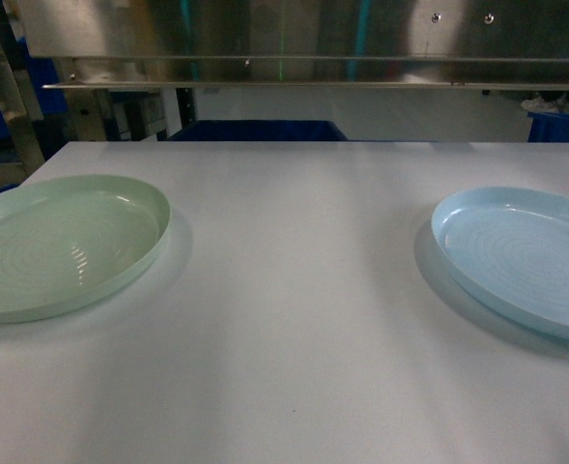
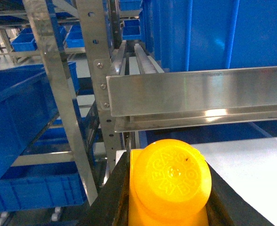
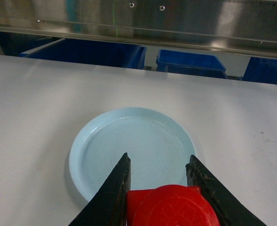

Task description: Sort and place red and yellow blocks in left bins

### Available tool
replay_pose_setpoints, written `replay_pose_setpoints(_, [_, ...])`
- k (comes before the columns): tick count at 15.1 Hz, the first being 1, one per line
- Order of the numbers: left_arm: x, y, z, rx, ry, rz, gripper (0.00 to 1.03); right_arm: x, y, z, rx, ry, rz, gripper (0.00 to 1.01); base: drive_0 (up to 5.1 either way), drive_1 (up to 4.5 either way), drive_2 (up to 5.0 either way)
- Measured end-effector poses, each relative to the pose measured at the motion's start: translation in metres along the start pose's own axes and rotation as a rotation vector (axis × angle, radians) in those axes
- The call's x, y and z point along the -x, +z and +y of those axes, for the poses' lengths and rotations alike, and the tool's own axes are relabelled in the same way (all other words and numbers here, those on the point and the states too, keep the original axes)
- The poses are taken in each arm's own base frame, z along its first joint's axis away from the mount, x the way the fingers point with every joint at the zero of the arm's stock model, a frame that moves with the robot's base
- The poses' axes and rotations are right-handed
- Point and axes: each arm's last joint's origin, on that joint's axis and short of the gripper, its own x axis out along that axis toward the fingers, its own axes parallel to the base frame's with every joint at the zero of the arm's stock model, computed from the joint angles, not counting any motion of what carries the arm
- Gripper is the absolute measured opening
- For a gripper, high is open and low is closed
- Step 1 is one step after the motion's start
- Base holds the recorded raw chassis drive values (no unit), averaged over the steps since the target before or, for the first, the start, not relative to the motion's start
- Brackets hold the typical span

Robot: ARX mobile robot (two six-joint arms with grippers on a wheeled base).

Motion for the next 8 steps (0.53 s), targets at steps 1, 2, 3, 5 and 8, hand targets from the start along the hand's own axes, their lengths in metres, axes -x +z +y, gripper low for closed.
replay_pose_setpoints(1, [0.013, 0.002, 0.003, 0.005, 0.012, -0.001, 0.26, 0.000, 0.000, 0.000, 0.000, 0.000, 0.000, 0.29, 0.0, 0.00, 0.0])
replay_pose_setpoints(2, [0.025, 0.006, 0.006, 0.014, 0.021, -0.008, 0.26, 0.000, 0.000, 0.000, 0.000, 0.000, 0.000, 0.29, 0.0, 0.00, 0.0])
replay_pose_setpoints(3, [0.035, 0.011, 0.007, 0.019, 0.034, -0.030, 0.26, 0.000, 0.000, 0.000, 0.000, 0.000, 0.000, 0.29, 0.0, 0.00, 0.0])
replay_pose_setpoints(5, [0.052, 0.020, 0.006, 0.026, 0.029, -0.055, 0.26, 0.000, 0.000, 0.000, 0.000, 0.000, 0.000, 0.29, 0.0, 0.00, 0.0])
replay_pose_setpoints(8, [0.058, 0.012, 0.003, 0.045, 0.000, 0.014, 0.26, 0.000, 0.000, 0.000, 0.000, 0.000, 0.000, 0.29, 0.0, 0.00, 0.0])
